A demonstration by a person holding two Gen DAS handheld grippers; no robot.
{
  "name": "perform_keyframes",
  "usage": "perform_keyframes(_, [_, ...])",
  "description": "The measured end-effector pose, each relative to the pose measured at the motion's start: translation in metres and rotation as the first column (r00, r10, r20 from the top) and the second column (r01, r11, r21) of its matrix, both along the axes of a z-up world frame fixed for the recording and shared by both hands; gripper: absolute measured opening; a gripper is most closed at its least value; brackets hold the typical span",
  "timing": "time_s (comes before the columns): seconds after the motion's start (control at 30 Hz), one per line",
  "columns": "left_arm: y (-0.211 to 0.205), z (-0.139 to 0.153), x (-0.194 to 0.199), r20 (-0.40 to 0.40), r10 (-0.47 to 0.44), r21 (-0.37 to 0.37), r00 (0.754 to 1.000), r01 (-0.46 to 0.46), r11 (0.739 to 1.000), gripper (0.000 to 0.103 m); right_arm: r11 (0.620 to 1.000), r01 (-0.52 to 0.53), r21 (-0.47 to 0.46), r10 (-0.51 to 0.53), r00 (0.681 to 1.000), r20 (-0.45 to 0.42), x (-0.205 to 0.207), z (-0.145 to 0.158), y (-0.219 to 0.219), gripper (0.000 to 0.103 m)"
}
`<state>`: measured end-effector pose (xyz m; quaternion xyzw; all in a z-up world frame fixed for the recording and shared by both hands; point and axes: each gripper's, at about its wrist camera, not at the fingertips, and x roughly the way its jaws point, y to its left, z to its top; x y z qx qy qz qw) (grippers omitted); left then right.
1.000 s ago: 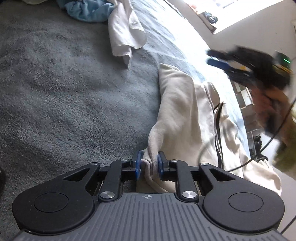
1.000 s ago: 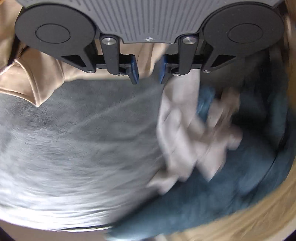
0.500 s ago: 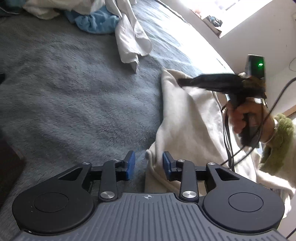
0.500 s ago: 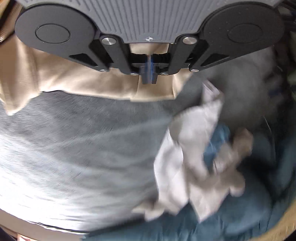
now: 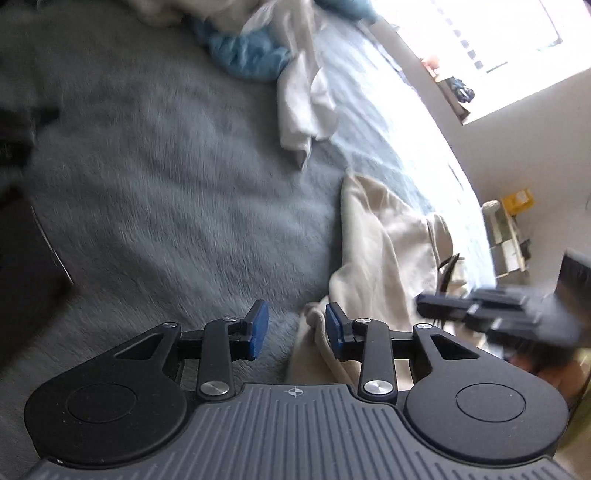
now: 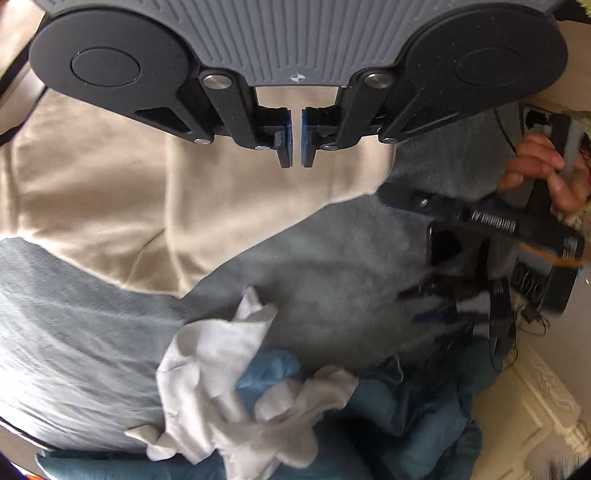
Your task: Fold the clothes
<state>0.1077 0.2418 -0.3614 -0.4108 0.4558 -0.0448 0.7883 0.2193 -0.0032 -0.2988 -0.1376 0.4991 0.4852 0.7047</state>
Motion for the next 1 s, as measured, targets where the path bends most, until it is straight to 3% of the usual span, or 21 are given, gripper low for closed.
perform_keyframes(0.17, [0.01,-0.024,0.004,-0.084,0.079,-0.201,0.993,-0.095,0.975,0.033,0.999,0.034,0.02,-0.035,0.999,0.031,-0.005,-0.003,0.005,0.012])
perform_keyframes(0.33, [0.006,-0.04,0.013,-0.129,0.112,-0.309,0.985,-0.147,0.94,0.027,0.996,0.083,0.042,-0.084,0.996,0.027,0.003,0.0,0.005,0.016])
perform_keyframes(0.4, [0.001,-0.04,0.014,-0.124,0.116,-0.294,0.985,-0.148,0.944,0.011,0.996,0.078,0.049,-0.08,0.996,0.041,0.003,0.0,0.011,0.016])
perform_keyframes(0.57, [-0.01,-0.02,0.01,-0.071,0.116,-0.157,0.991,-0.126,0.98,0.006,0.997,-0.027,0.072,0.02,0.994,0.106,-0.004,-0.003,0.044,0.016])
perform_keyframes(0.63, [-0.014,-0.013,0.007,-0.067,0.142,-0.114,0.988,-0.149,0.982,0.006,0.992,-0.126,0.024,0.121,0.981,0.149,-0.011,-0.011,0.067,0.016])
perform_keyframes(0.7, [-0.016,-0.008,0.001,-0.066,0.195,-0.083,0.979,-0.2,0.976,0.005,0.977,-0.193,-0.091,0.206,0.962,0.176,-0.013,-0.029,0.081,0.014])
perform_keyframes(0.77, [-0.015,-0.012,-0.009,-0.101,0.271,-0.115,0.957,-0.282,0.953,0.005,0.964,-0.191,-0.184,0.226,0.955,0.193,-0.007,-0.045,0.081,0.008])
perform_keyframes(0.87, [-0.018,-0.024,-0.021,-0.15,0.354,-0.163,0.923,-0.376,0.912,0.005,0.972,-0.127,-0.196,0.159,0.974,0.159,0.011,-0.05,0.072,0.0])
perform_keyframes(1.0, [-0.018,-0.036,-0.031,-0.174,0.436,-0.245,0.883,-0.468,0.849,0.005,0.971,-0.116,-0.21,0.154,0.972,0.178,0.015,-0.051,0.072,0.0])
